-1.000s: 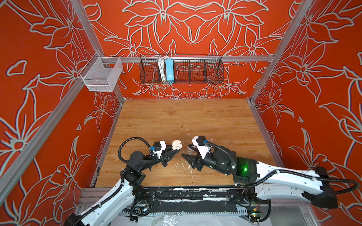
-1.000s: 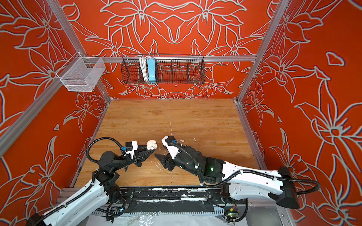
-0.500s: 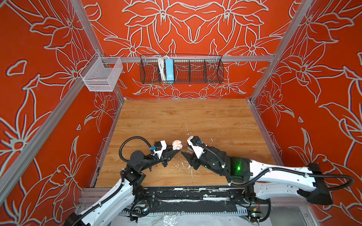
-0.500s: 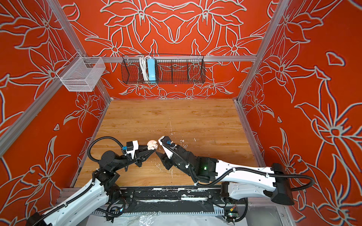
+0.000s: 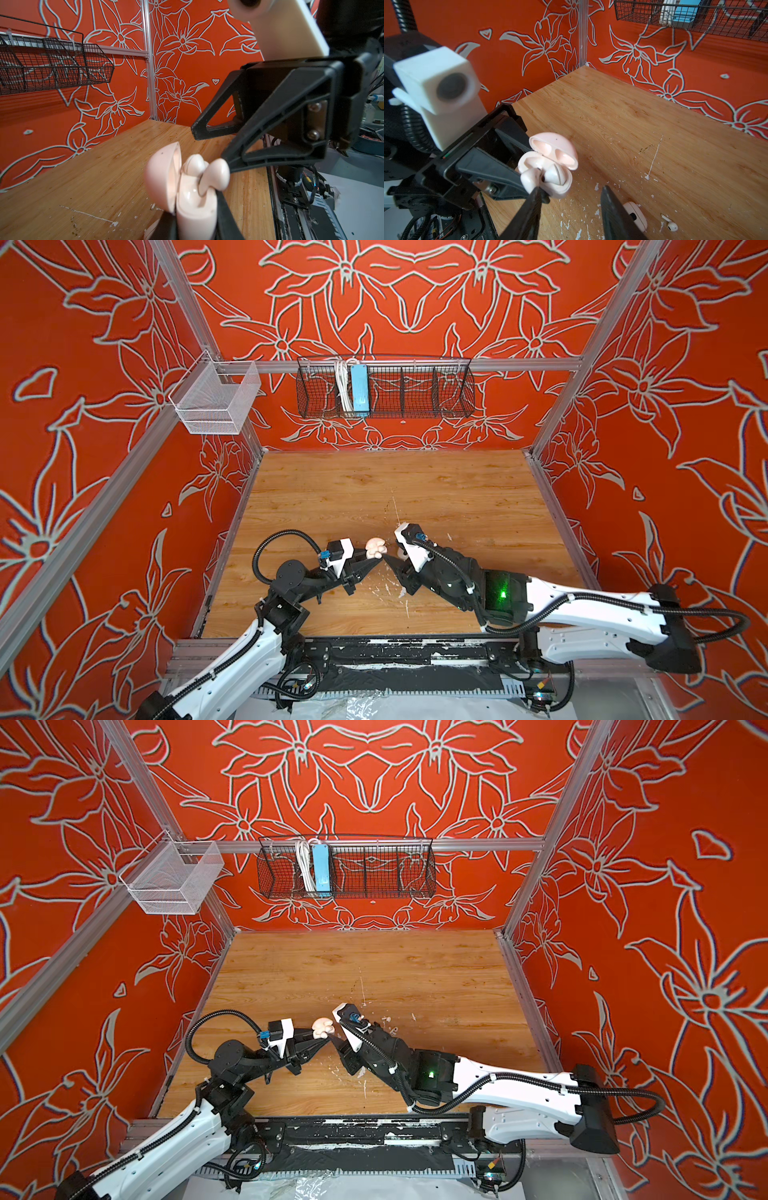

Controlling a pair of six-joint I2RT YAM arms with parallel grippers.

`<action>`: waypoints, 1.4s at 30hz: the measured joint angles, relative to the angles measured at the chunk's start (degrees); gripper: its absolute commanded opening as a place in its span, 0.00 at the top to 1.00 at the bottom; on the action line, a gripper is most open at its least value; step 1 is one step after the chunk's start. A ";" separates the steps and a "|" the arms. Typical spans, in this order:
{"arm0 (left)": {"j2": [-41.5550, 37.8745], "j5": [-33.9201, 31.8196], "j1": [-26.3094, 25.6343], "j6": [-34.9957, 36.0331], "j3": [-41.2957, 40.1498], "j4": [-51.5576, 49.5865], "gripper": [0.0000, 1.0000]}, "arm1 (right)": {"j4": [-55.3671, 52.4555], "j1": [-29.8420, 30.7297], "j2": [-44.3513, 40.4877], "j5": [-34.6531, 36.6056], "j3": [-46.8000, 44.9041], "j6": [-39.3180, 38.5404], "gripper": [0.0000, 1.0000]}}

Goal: Insert wireless bluetooth earbuds into charging case
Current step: Rotate the wireless bluetooth earbud in the charging case.

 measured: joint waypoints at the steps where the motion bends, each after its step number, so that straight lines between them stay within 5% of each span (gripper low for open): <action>1: 0.00 0.00 0.00 0.04 0.00 0.00 1.00 | 0.07 0.00 0.33 0.00 0.24 -0.09 0.53; 20: -0.22 -0.07 -0.04 0.42 0.00 -0.39 1.00 | 0.20 0.00 4.57 -0.20 3.69 0.13 0.53; 42: -0.63 -0.02 -0.42 1.05 0.00 -1.27 1.00 | 0.92 0.04 2.75 -0.63 2.82 1.55 0.42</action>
